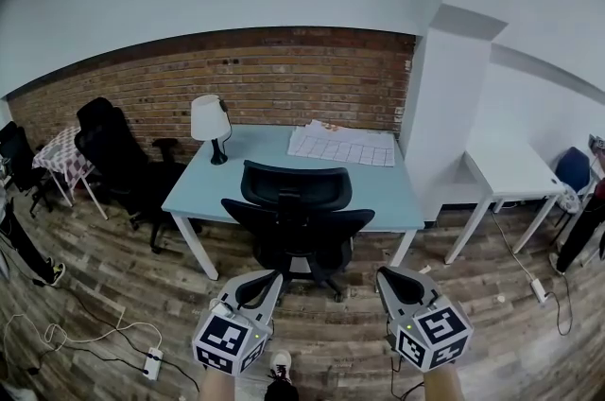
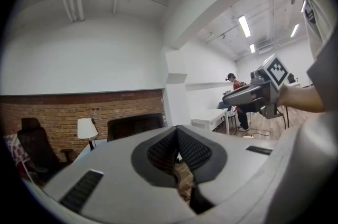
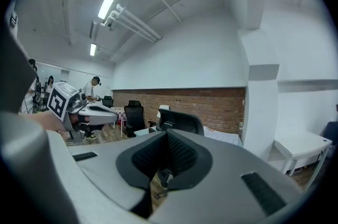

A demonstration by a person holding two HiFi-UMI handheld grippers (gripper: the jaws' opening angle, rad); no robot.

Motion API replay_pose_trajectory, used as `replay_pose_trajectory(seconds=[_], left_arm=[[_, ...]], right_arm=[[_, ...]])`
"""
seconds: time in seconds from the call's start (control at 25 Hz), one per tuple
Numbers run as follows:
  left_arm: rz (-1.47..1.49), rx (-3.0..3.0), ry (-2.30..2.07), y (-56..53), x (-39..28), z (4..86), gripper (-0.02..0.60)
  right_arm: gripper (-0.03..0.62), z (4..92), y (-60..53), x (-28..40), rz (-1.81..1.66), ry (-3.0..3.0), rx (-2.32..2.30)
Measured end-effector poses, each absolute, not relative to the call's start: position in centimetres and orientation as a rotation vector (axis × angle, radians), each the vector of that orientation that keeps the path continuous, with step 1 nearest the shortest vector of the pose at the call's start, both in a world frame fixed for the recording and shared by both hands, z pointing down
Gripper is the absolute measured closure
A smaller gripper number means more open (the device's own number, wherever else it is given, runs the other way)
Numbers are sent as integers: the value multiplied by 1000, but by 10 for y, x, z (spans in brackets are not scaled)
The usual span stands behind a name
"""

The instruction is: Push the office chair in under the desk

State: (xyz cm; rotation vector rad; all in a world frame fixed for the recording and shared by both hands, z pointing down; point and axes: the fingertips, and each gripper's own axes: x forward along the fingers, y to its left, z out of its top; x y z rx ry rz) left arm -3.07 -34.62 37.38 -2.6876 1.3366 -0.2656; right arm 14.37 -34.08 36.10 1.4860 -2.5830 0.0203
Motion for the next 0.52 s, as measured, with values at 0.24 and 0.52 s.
replay_pose_trajectory(seconds=[0.24, 0.52], left_arm=[[-284, -2690, 1308, -344, -28, 376, 568], [-282, -2685, 1310, -349, -28, 370, 568]], right_arm=[[574, 362, -339, 139, 5, -2590, 1459], [574, 354, -344, 139, 1, -2596, 1459]])
